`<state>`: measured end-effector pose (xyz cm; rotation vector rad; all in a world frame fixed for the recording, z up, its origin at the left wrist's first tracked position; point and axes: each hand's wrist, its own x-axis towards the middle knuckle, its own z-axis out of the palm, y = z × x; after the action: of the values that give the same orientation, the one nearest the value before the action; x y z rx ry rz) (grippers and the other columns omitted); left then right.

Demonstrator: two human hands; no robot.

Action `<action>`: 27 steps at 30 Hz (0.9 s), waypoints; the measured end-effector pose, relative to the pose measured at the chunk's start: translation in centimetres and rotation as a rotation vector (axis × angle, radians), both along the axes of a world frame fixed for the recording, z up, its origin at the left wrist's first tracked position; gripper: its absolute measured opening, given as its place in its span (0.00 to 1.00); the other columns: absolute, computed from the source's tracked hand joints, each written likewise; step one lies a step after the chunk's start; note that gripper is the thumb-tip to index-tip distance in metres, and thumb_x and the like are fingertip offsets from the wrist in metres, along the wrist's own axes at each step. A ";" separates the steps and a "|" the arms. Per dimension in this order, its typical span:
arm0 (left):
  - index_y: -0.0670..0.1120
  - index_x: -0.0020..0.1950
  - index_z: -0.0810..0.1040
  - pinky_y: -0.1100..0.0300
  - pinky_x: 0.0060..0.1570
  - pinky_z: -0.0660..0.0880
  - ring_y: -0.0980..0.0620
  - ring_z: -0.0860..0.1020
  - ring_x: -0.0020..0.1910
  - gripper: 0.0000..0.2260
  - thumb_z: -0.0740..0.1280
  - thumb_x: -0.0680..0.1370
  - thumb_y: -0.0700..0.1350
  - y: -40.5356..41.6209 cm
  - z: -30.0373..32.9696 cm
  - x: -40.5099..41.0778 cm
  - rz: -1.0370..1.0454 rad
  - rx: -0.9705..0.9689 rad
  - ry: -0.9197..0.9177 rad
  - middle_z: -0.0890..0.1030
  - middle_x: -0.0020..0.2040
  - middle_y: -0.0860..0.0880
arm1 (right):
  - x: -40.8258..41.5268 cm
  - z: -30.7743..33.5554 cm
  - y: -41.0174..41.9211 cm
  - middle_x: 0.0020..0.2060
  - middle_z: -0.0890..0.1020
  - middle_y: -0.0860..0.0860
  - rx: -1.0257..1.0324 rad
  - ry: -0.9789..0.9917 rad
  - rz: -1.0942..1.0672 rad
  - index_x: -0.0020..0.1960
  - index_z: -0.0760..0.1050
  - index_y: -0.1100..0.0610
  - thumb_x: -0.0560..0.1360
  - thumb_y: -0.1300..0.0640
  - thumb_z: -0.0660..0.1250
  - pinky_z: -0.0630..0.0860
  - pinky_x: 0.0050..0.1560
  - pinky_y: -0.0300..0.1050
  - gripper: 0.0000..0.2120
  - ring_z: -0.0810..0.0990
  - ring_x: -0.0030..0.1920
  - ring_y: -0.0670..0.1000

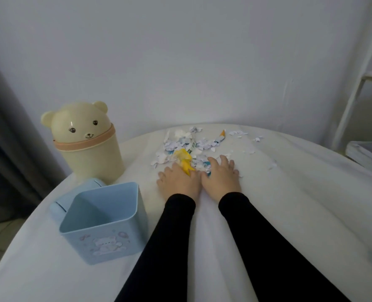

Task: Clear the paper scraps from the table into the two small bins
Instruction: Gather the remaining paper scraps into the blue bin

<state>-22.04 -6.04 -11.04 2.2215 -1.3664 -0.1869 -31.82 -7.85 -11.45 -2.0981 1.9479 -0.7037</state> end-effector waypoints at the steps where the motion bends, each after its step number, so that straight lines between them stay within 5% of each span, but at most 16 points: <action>1: 0.44 0.64 0.70 0.49 0.62 0.61 0.43 0.68 0.64 0.21 0.55 0.78 0.55 0.4 0.0 -0.6 -0.062 -0.022 -0.032 0.73 0.64 0.44 | -0.1 0.2 0.2 0.74 0.60 0.54 -0.031 -0.025 0.015 0.73 0.62 0.51 0.78 0.50 0.56 0.59 0.70 0.56 0.24 0.57 0.73 0.58; 5: 0.49 0.70 0.67 0.49 0.65 0.54 0.52 0.62 0.72 0.27 0.59 0.73 0.58 2.3 1.4 -1.9 -0.208 -0.154 0.046 0.64 0.73 0.50 | -1.9 1.5 0.8 0.66 0.70 0.51 -0.243 -0.301 -0.016 0.65 0.73 0.54 0.77 0.59 0.58 0.68 0.63 0.47 0.18 0.71 0.64 0.52; 8: 0.55 0.73 0.63 0.49 0.66 0.53 0.52 0.57 0.73 0.35 0.57 0.65 0.62 2.8 4.0 -3.0 -0.263 -0.301 0.064 0.58 0.76 0.54 | -4.3 2.8 0.4 0.63 0.73 0.50 -0.277 -0.449 -0.098 0.62 0.75 0.53 0.76 0.59 0.59 0.68 0.60 0.44 0.16 0.71 0.63 0.52; 12: 0.53 0.70 0.67 0.47 0.66 0.57 0.49 0.63 0.69 0.27 0.58 0.72 0.60 -1.7 7.5 -5.6 -0.296 -0.283 0.166 0.66 0.71 0.53 | -7.7 3.7 -2.4 0.68 0.68 0.53 -0.119 -0.196 -0.288 0.68 0.69 0.51 0.76 0.51 0.58 0.63 0.66 0.54 0.20 0.65 0.68 0.56; 16: 0.48 0.70 0.68 0.50 0.64 0.64 0.45 0.69 0.66 0.21 0.56 0.79 0.53 -8.6 7.4 -7.6 -0.381 -0.115 0.081 0.70 0.68 0.46 | -9.3 1.8 -5.4 0.75 0.53 0.58 0.153 -0.024 -0.426 0.76 0.53 0.50 0.77 0.41 0.55 0.51 0.72 0.61 0.31 0.48 0.75 0.64; 20: 0.46 0.74 0.63 0.48 0.65 0.67 0.41 0.69 0.66 0.25 0.56 0.78 0.54 -14.1 4.8 -8.3 -0.484 0.109 -0.033 0.68 0.71 0.44 | -9.9 0.7 -8.8 0.75 0.50 0.58 0.103 -0.093 -0.280 0.76 0.51 0.55 0.79 0.45 0.54 0.48 0.73 0.56 0.30 0.50 0.74 0.63; 27: 0.49 0.76 0.57 0.50 0.69 0.59 0.43 0.61 0.73 0.24 0.54 0.81 0.53 -20.7 3.2 -9.7 -0.547 0.048 -0.147 0.57 0.76 0.44 | -12.3 0.4 -16.4 0.76 0.49 0.57 0.084 0.037 -0.204 0.77 0.49 0.58 0.80 0.45 0.50 0.51 0.73 0.57 0.30 0.49 0.75 0.62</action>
<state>-31.75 -26.70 -7.85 1.8766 -2.0477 -0.2517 -44.09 -24.27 -11.03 -1.8957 2.1933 -0.6101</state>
